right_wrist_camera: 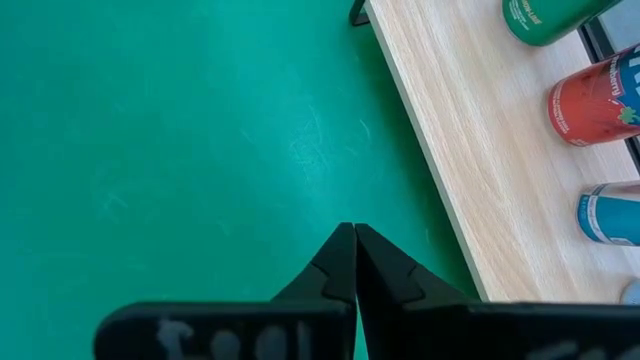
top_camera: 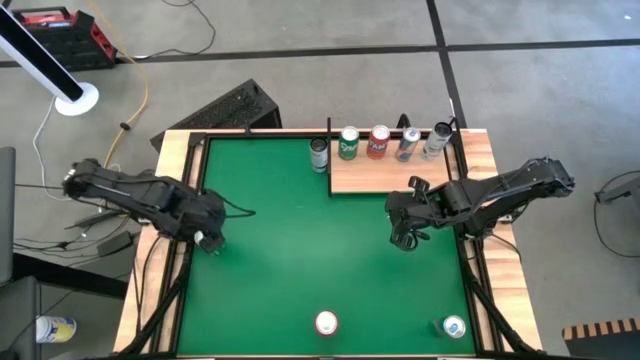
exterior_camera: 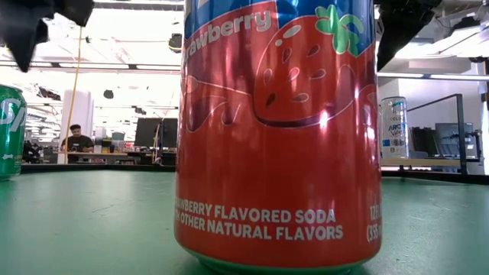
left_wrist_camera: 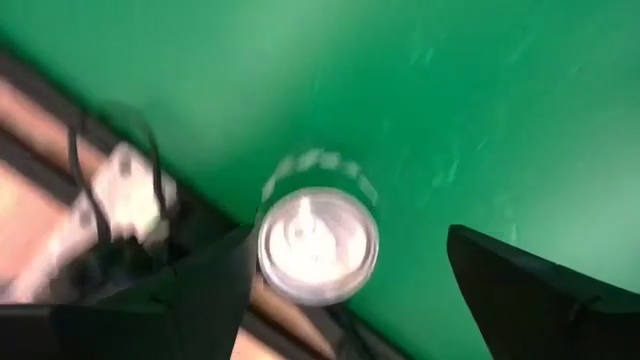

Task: Place canned beverage on shelf
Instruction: Put the green soda can on the shelf aligned with the other green soda can

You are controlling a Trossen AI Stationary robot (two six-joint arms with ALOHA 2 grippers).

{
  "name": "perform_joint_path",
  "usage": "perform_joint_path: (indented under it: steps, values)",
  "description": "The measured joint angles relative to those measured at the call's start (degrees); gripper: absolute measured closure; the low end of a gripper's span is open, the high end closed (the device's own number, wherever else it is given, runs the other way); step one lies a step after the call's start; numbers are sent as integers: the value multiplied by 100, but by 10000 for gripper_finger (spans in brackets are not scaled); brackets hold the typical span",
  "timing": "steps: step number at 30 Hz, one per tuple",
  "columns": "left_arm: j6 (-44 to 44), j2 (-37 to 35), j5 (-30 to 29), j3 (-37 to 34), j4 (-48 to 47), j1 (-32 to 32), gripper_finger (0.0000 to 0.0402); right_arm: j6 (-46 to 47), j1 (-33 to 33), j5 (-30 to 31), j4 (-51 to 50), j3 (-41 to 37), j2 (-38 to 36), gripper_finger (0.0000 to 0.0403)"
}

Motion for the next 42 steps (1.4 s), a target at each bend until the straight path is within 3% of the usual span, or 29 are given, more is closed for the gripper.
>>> perform_joint_path:
  steps: [2, 7, 16, 22, 36, 42]
  values:
    - [-184, 177, 201, 0, -163, -1, 80, -3, 0, 0, 0, 0, 0, 379]
    - [67, 590, -62, 0, -239, -3, 76, -44, 0, 2, 35, 0, 0, 376]
    - [208, 1119, 37, -2, -288, -3, 76, -19, 0, -17, 26, 0, 0, 377]
    - [79, 1143, -19, -155, -251, -3, 76, -42, 0, -20, 24, 0, 0, 377]
    - [222, 1108, 744, -920, 337, -5, 77, -151, 0, -22, 20, 0, 2, 378]
    - [595, 1106, 821, -920, 417, -5, 118, -151, 4, -25, -15, 0, 2, 375]
